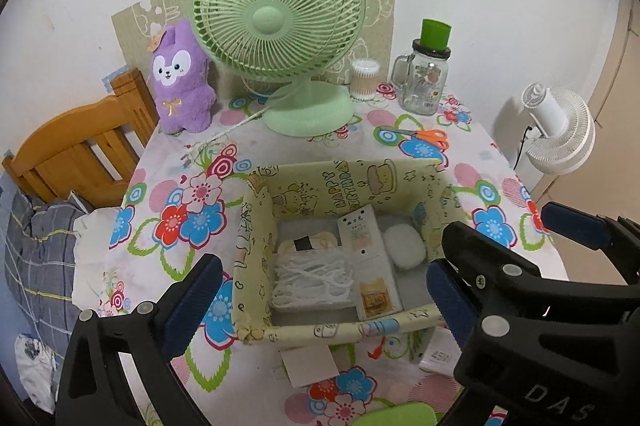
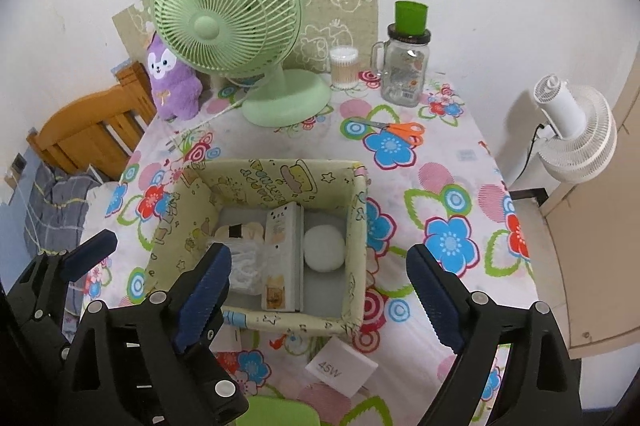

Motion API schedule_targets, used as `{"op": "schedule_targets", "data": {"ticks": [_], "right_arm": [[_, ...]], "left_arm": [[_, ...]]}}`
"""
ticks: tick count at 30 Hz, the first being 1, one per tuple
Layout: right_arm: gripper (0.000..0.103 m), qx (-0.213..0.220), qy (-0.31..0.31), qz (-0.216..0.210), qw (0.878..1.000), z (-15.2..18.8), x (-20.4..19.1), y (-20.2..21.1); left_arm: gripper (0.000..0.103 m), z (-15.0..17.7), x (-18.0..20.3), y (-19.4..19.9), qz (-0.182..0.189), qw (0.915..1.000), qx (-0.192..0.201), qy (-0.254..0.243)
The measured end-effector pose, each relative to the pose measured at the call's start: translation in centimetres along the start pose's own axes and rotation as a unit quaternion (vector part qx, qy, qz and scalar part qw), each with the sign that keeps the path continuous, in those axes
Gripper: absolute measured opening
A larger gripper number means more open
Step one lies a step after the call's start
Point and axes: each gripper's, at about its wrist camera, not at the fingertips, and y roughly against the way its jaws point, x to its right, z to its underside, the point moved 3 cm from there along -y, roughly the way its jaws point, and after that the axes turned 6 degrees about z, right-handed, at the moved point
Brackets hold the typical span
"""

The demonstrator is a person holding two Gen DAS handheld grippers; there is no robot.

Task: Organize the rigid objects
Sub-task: 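Raise both open tools up out of the fabric box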

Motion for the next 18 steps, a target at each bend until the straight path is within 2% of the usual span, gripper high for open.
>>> {"op": "schedule_targets", "data": {"ticks": [18], "right_arm": [[0.094,0.029,0.001,-0.001,1.0,0.5,0.6,4.9]], "left_arm": [[0.103,0.2,1.1,4.6,-0.004,0.9995,0.03,0.0]]}}
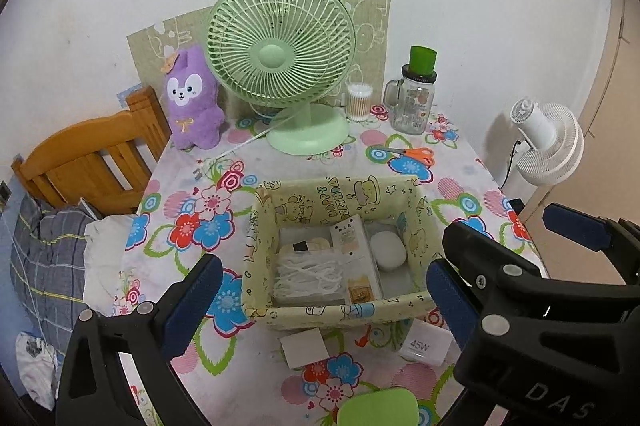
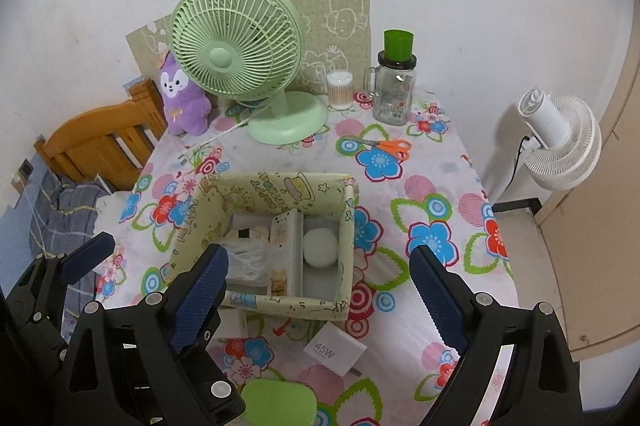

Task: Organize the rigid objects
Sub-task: 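Raise both open tools up out of the fabric box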

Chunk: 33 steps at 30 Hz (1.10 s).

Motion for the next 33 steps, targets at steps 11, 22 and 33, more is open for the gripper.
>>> {"op": "schedule_targets", "data": {"ticks": [11,22,33], "right_arm": [[0.094,0.015,0.006,-0.009,1.0,0.4,-0.2,2.6],[0.094,0.05,0.02,-0.004,0.999,1.4,-0.3,4.7],[0.094,0.053,0.023,-0.008,0.998,2.8,0.3,4.8]], "left_arm": [[0.103,0.3,0.3,2.4,-0.001,0.9999,0.01,0.005],[0.103,1.2,0.4,4.0,0.004,0.9998,0.02,0.008],[0.103,2.7,0.3,4.2,0.006,0.9998,0.014,0.013]]}}
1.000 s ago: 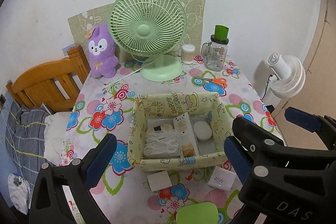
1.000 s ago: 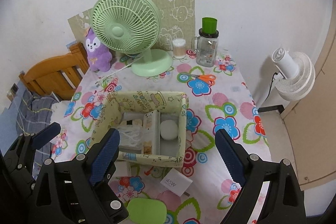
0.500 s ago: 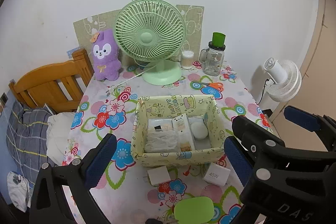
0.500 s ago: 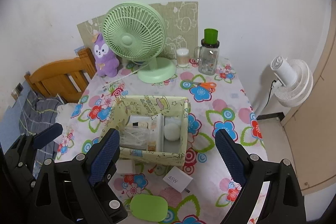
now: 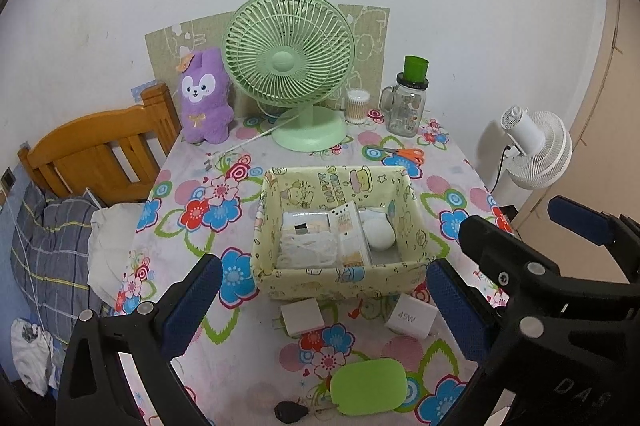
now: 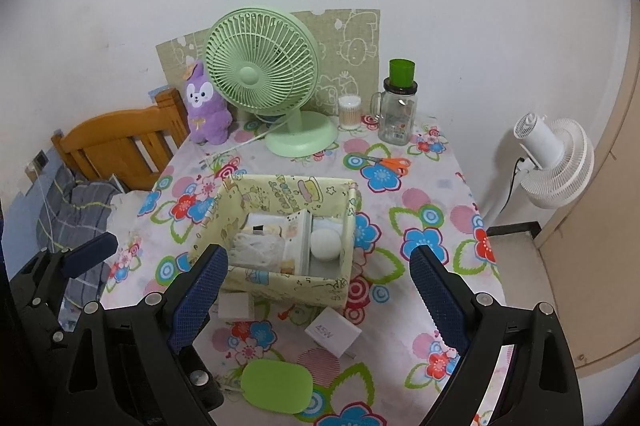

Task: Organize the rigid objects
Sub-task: 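Raise both open tools up out of the fabric box, then lower the right tool toward the large white charger while the left tool approaches the small plug charger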

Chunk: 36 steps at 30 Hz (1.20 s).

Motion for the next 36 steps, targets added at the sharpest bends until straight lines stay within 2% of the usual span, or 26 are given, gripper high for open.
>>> {"op": "schedule_targets", "data": {"ticks": [15,36], "right_arm": [[0.094,0.02,0.009,0.011,1.0,2.2,0.2,-1.1],[0.094,-0.009,0.003,0.03,1.0,7.2,0.2,-6.6]], "left_arm": [[0.103,2.6,-0.3,-1.7,0.017,0.9998,-0.011,-0.001],[0.103,7.5,-1.6,-5.8,0.021,0.999,-0.036,0.013]]}}
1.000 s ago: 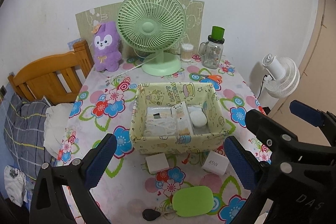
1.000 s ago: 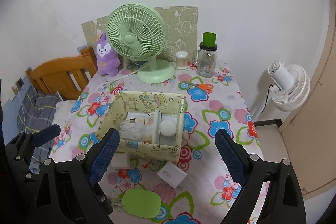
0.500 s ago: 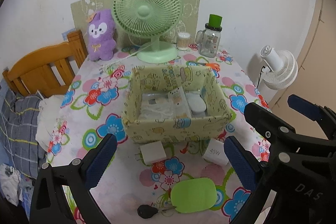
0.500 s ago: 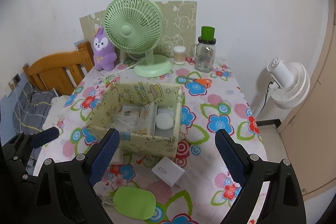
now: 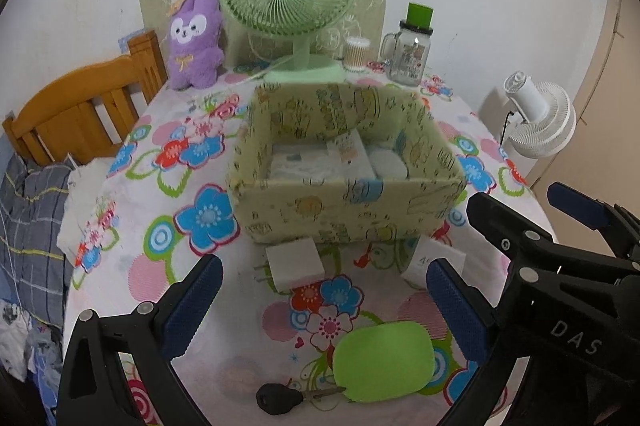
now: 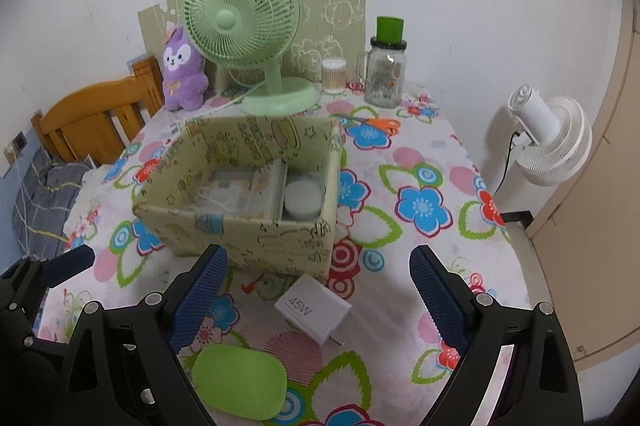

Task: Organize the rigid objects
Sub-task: 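Lower the right tool toward the large white charger while the left tool approaches the small plug charger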

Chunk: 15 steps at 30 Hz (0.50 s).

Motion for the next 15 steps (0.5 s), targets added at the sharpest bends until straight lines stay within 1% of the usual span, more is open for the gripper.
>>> {"op": "schedule_targets", "data": {"ticks": [2,5,15], "right_arm": [[0.094,-0.005,0.001,0.003,1.0,0.6,-0.1,-0.6],[0.094,-0.013,-0.001,0.006,1.0,1.3,-0.2,-1.4],[0.094,-0.043,-0.007,0.002,0.999,3.9,-0.7,-3.8]], "left_arm": [[0.103,0.5,-0.2,-0.6,-0.004,1.0,-0.004,0.0],[0.103,1.0,-0.5,-1.1,-0.007,1.0,-0.001,-0.004],[0.103,3.1,-1.1,-3.2,-0.014,0.9998,-0.017,-0.003]]}}
